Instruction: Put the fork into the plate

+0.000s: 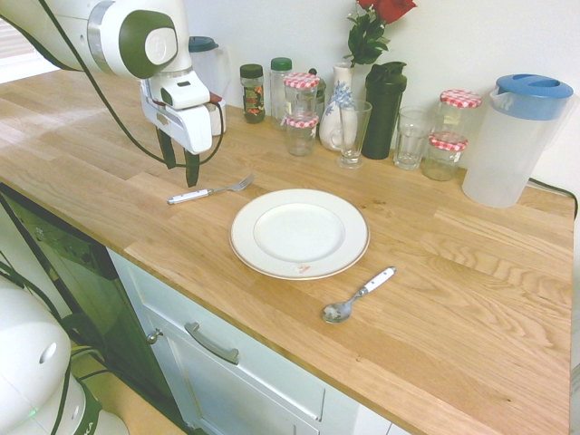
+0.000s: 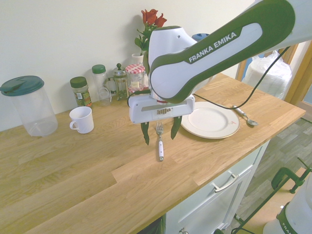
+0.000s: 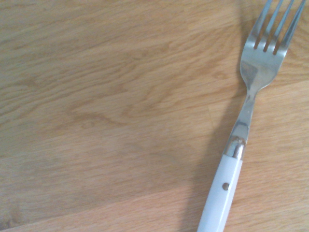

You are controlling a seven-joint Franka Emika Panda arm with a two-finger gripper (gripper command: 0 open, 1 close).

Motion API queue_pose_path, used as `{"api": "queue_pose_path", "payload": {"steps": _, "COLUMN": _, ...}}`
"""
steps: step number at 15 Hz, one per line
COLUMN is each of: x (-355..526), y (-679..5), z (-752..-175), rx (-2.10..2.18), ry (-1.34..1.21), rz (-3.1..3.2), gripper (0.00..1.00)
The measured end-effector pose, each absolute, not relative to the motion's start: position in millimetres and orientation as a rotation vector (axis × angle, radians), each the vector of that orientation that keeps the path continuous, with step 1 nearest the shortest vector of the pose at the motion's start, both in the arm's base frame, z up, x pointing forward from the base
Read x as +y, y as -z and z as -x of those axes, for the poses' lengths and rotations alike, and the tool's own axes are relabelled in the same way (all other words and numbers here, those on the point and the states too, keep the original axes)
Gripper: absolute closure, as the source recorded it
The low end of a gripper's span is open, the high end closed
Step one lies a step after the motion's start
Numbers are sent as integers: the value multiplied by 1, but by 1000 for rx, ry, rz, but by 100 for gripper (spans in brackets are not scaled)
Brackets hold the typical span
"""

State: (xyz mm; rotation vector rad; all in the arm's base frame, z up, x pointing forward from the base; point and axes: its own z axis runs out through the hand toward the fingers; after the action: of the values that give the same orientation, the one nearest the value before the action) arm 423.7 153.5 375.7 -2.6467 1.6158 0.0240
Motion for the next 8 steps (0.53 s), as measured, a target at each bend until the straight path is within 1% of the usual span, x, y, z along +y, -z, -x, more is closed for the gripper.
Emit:
{"api": "queue_pose_path", "payload": {"steps": 3, "x": 150, "y": -362, "z": -428, "rx": 1634, "ry": -57, "rz": 2645, "gripper": 0}}
{"api": "queue_pose_path", "payload": {"steps": 4, "x": 151, "y": -360, "z": -429, "rx": 1633, "ry": -58, "rz": 2642, "gripper": 100}}
{"api": "queue_pose_path", "payload": {"steps": 8, "x": 157, "y": -350, "z": -431, "rx": 1620, "ry": -69, "rz": 2636, "gripper": 100}}
